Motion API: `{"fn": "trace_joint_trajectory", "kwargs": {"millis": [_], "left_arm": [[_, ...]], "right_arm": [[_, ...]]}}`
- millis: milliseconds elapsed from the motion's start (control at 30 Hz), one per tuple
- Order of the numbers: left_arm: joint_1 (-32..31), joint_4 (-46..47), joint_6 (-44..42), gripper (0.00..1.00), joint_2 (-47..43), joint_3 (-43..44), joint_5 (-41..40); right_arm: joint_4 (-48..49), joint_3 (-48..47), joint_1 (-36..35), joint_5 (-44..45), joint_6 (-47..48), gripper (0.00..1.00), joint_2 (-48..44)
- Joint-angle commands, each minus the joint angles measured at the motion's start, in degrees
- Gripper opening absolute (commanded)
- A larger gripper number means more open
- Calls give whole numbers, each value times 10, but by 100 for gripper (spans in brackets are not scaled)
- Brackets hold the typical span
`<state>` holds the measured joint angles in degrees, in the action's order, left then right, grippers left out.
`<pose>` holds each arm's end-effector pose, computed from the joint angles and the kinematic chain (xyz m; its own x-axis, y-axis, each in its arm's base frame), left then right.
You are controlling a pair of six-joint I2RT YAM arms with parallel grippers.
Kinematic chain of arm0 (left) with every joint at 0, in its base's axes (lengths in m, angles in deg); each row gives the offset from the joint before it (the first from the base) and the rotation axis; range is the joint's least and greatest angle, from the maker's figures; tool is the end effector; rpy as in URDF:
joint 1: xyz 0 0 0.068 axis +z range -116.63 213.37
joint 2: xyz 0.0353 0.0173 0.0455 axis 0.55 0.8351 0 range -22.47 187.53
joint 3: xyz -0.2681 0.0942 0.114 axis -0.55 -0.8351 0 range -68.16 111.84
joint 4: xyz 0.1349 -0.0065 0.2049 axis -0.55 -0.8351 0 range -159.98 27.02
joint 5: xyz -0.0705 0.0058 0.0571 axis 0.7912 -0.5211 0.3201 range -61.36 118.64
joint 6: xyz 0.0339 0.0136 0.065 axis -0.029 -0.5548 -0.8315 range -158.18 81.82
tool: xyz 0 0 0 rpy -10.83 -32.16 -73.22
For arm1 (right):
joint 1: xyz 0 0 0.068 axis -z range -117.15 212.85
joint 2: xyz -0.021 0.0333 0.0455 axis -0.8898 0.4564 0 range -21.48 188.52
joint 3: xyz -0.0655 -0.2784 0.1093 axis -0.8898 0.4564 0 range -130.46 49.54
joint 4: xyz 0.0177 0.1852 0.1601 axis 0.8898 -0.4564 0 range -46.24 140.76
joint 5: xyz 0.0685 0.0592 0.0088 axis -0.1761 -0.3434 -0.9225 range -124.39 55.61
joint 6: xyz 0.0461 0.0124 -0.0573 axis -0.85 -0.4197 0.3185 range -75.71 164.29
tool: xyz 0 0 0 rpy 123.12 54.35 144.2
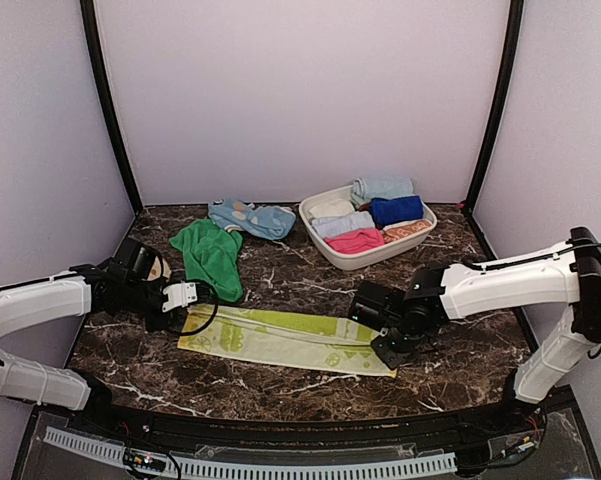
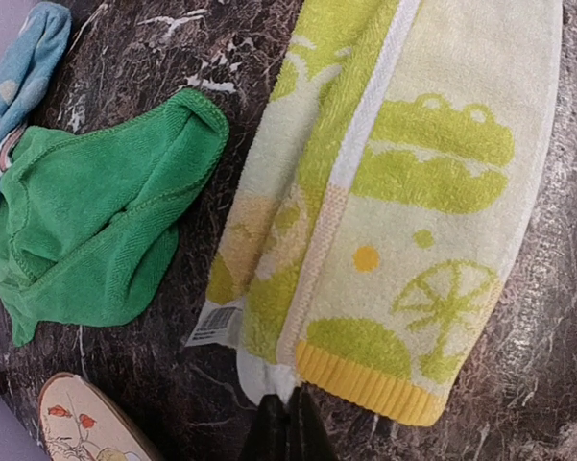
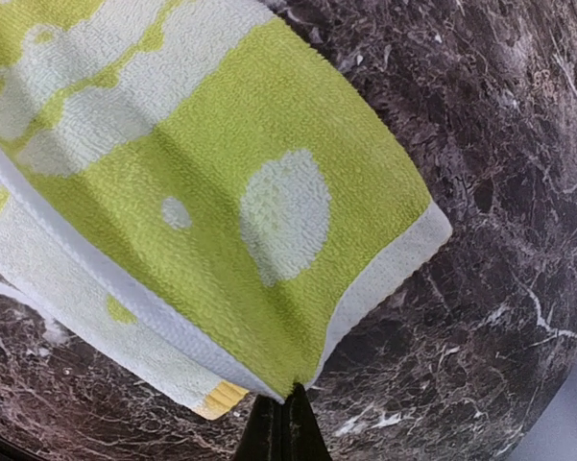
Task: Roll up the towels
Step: Fold the towel at the center of the board.
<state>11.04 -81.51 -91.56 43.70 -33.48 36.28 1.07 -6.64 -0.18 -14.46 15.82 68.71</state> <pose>0.1932 -0.0884 0.2143 -0.0571 0.8835 -0.4650 0.8407 0.2938 0.4549 0.1361 0.2203 0.2020 -0.7876 -0.5596 -0.2580 -0.5067 0.8264 -0.2456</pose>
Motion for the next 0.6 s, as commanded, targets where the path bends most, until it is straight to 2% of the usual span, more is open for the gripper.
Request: {"fn": "trace_joint_trajectory", "kwargs": {"millis": [0, 567], "left_arm": [[3, -73, 3, 0, -18, 4, 33], [3, -120, -30, 0, -30, -44, 57]], "right_arm": [[-2, 9, -17, -3, -27, 0, -14], [11, 22, -48, -6, -47, 0, -3]]}}
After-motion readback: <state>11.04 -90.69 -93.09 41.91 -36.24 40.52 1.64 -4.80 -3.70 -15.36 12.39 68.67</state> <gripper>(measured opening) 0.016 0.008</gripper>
